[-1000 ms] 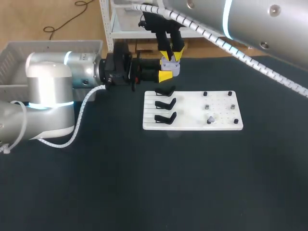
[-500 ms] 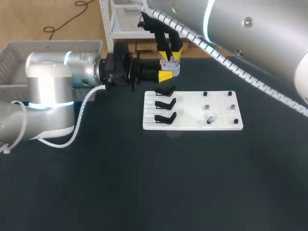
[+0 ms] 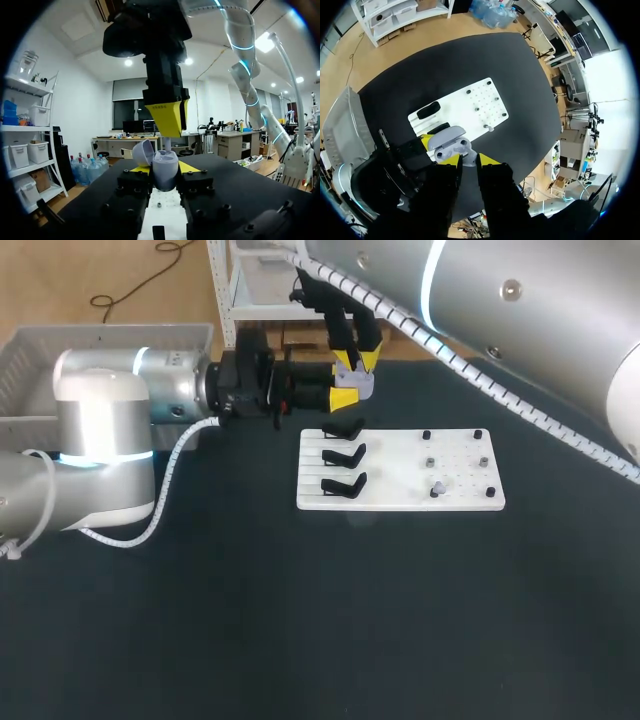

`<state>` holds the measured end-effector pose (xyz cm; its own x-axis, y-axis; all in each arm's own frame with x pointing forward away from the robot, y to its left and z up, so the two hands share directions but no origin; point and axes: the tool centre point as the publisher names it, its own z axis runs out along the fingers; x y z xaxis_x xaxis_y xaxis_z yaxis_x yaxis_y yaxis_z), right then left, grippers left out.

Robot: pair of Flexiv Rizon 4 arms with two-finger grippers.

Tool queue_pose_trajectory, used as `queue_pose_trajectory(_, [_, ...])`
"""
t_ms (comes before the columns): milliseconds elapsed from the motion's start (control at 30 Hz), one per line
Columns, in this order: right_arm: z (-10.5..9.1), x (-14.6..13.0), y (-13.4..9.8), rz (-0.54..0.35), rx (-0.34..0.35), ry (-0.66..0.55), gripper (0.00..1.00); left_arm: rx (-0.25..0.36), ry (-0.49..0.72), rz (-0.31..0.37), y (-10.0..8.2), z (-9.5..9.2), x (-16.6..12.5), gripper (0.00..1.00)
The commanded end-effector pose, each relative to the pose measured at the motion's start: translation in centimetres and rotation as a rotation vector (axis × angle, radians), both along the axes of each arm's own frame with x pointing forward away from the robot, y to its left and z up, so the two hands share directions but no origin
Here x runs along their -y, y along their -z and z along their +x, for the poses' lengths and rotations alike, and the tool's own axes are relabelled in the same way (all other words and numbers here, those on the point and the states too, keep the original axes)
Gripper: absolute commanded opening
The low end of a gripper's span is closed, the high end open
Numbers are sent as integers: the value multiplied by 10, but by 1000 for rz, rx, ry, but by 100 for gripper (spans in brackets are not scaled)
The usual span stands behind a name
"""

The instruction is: Pick up each earbud case from the left stands, insert the matching earbuds, close the lid, and place the case in the box.

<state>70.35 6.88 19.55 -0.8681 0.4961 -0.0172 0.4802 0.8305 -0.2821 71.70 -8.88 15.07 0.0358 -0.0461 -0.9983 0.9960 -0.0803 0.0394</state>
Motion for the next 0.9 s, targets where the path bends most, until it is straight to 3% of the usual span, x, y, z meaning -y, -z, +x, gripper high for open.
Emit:
queue_pose_trajectory(33, [8, -4, 0, -8, -19, 4, 0, 3, -6, -2, 0, -1, 0, 0])
queue_pose_trajectory(767, [14, -8, 7, -1, -30, 2, 0, 3, -6, -2, 0, -1, 0, 0])
queue_pose_trajectory(800, [14, -8, 7, 4, -30, 4, 24, 3, -6, -2, 0, -1, 0, 0])
queue_pose_trajectory(867, [14, -8, 7, 11, -30, 8, 59, 3, -6, -2, 0, -1, 0, 0])
queue_pose_trajectory(900, [14, -7, 6, 17, -29, 11, 89, 3, -6, -2, 0, -1, 0, 0])
